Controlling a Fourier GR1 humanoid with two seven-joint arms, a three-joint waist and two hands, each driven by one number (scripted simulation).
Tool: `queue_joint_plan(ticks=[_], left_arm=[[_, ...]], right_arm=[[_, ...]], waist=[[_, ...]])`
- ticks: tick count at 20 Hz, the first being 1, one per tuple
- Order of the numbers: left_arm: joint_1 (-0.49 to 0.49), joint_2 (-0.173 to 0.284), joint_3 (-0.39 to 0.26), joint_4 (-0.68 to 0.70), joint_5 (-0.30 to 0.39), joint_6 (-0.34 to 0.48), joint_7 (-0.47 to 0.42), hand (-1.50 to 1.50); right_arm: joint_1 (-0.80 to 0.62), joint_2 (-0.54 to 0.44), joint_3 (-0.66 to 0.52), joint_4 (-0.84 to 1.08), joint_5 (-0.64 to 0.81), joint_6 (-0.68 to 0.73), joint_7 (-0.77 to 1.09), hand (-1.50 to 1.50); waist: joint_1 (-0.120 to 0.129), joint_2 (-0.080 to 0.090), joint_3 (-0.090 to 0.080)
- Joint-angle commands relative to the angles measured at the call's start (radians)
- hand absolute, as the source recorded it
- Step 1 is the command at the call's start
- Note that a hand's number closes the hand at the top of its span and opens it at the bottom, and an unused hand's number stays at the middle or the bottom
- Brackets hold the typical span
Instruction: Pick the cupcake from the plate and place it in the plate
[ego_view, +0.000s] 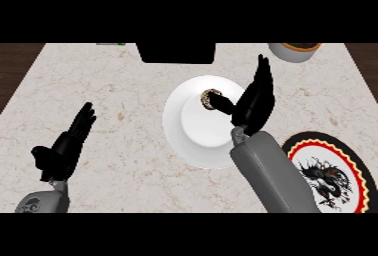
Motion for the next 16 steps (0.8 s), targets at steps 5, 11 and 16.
queue_joint_plan(ticks=[5,11,16], left_arm=[[0.011,-0.003,0.017,0.008,-0.003,0.019,-0.004,0.0],[0.04,0.022,0.032,-0.03,0.008,0.0,0.01,0.0],[0.07,0.025,0.035,-0.017,0.01,-0.026,-0.044,0.0]], right_arm=[[0.286,0.001,0.038,-0.26,-0.159,-0.303,-0.135,-1.5],[0.616,-0.19,0.186,-0.56,-0.356,-0.349,-0.307,-1.5],[0.728,-0.378,0.28,-0.615,-0.581,-0.454,-0.516,-1.5]], waist=[[-0.041,-0.005,0.0],[-0.037,-0.007,0.001],[-0.025,-0.005,0.001]])
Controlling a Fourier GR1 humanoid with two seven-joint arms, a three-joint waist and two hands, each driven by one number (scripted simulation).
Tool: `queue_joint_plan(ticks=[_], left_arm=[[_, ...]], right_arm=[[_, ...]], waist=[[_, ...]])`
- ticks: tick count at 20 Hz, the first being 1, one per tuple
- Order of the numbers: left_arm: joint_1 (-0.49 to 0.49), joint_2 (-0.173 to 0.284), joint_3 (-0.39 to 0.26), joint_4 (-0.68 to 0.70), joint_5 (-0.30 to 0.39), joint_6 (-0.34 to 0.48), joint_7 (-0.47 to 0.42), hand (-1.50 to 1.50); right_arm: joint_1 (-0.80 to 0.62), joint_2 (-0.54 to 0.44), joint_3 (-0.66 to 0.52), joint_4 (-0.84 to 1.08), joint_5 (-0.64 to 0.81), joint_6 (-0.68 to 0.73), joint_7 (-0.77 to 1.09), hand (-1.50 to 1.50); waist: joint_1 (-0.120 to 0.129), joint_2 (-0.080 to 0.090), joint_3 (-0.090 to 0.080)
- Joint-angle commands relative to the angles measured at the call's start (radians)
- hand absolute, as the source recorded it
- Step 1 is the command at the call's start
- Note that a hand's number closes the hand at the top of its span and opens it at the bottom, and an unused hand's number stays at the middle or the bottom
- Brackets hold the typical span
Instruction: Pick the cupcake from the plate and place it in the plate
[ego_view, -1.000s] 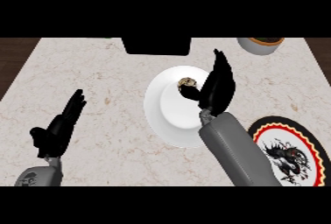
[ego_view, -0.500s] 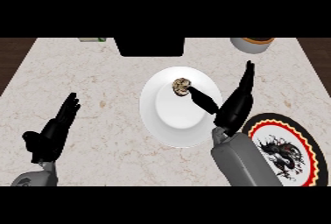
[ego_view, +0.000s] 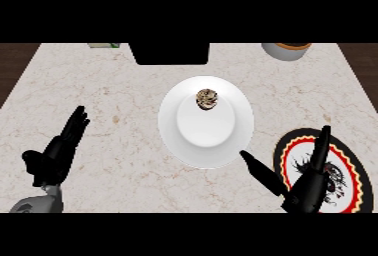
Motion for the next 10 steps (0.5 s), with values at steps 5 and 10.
queue_joint_plan(ticks=[5,10], left_arm=[[0.032,0.008,0.005,-0.049,0.013,-0.028,0.02,0.0],[0.054,0.001,0.009,-0.002,0.004,-0.037,-0.047,0.0]], right_arm=[[0.173,-0.231,0.116,-0.092,-0.386,-0.157,-0.327,-1.5],[0.199,-0.221,0.092,-0.056,-0.57,-0.154,-0.562,-1.5]], waist=[[0.006,0.0,0.001],[0.001,-0.001,0.002]])
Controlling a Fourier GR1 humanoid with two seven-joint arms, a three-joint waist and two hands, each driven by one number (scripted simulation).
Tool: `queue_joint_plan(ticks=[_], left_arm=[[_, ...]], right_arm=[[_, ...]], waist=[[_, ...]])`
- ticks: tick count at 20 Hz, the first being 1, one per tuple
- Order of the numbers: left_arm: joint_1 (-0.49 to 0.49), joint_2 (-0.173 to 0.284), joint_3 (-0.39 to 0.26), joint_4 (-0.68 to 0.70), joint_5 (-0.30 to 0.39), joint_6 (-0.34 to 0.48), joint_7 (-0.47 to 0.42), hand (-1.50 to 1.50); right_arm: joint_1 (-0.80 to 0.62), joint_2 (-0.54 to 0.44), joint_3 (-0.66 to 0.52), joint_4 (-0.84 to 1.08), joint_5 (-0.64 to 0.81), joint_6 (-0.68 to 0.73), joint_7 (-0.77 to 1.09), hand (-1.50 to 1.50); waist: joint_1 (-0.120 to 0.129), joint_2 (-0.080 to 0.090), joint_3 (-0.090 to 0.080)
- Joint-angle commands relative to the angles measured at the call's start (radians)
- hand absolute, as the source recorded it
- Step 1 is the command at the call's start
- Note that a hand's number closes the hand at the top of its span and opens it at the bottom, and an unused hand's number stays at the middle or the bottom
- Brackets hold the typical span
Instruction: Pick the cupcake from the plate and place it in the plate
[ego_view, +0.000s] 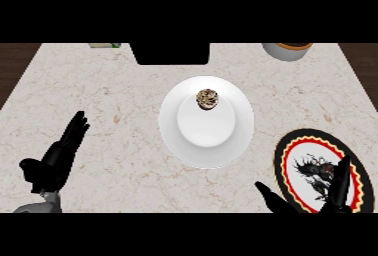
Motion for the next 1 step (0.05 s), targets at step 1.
queue_joint_plan(ticks=[1], left_arm=[[0.005,-0.037,-0.019,0.001,-0.021,0.028,-0.012,0.0]], right_arm=[[0.059,-0.047,-0.035,-0.029,-0.185,0.0,-0.182,-1.5]], waist=[[-0.005,-0.001,0.001]])
